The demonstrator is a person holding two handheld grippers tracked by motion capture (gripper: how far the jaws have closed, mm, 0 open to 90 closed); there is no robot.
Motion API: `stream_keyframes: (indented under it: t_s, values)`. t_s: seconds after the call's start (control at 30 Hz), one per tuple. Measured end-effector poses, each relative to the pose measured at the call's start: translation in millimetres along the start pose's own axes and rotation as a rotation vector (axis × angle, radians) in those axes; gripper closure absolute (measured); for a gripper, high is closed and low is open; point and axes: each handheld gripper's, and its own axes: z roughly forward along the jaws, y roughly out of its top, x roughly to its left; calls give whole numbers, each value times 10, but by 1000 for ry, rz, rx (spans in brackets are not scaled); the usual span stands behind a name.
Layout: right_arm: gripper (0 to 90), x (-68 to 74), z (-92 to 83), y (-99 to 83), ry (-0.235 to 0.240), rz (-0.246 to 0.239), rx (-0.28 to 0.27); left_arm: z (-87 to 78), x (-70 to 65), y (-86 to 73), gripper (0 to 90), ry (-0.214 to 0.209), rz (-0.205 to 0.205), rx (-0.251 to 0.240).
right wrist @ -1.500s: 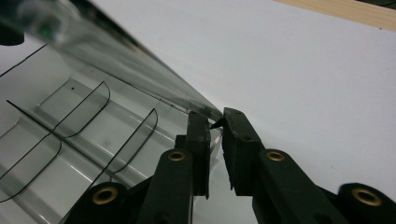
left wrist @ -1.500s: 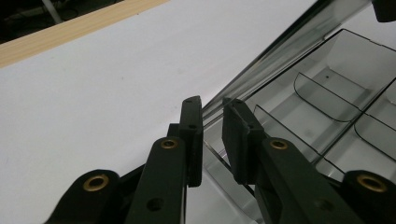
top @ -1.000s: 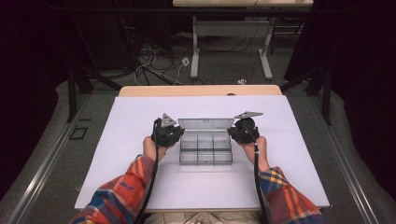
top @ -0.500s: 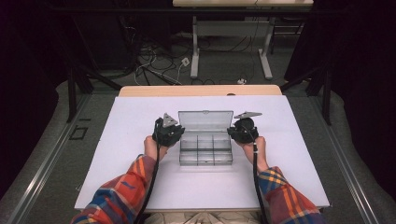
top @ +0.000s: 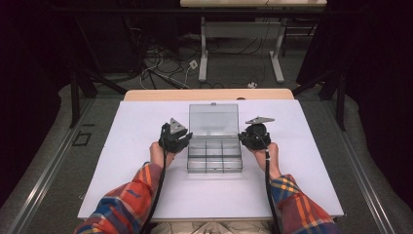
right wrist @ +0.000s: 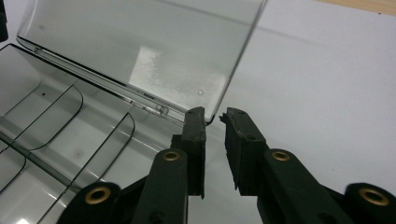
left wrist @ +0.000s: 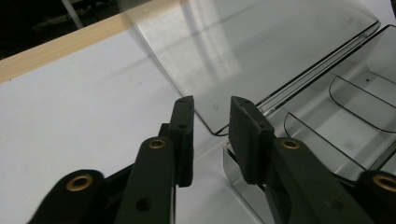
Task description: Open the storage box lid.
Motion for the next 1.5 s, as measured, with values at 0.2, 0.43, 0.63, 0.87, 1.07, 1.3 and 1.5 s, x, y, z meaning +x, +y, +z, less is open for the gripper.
stream_keyframes:
  t_s: [0.2, 0.43, 0.63, 0.87, 1.07, 1.3, 1.5]
  values:
    - [679, -12, -78, -37, 17, 0, 15, -55, 0, 4, 538, -28, -4, 6]
    - [511, -34, -247, -102, 83, -21, 10, -197, -4, -36, 389, -86, -7, 38]
    - [413, -60, -402, -179, 107, -14, 29, -349, -54, -74, 299, -105, 14, 83]
    - [298, -23, -563, -287, 134, -42, 39, -501, -176, -142, 198, -132, 62, 130]
    - [211, -14, -655, -337, 154, -67, 55, -613, -250, -225, 96, -139, 83, 155]
    - [156, -78, -718, -400, 177, -52, 67, -738, -239, -305, 40, -110, 87, 131]
    - [107, -117, -705, -454, 202, -58, 75, -802, -236, -361, 30, -117, 74, 134]
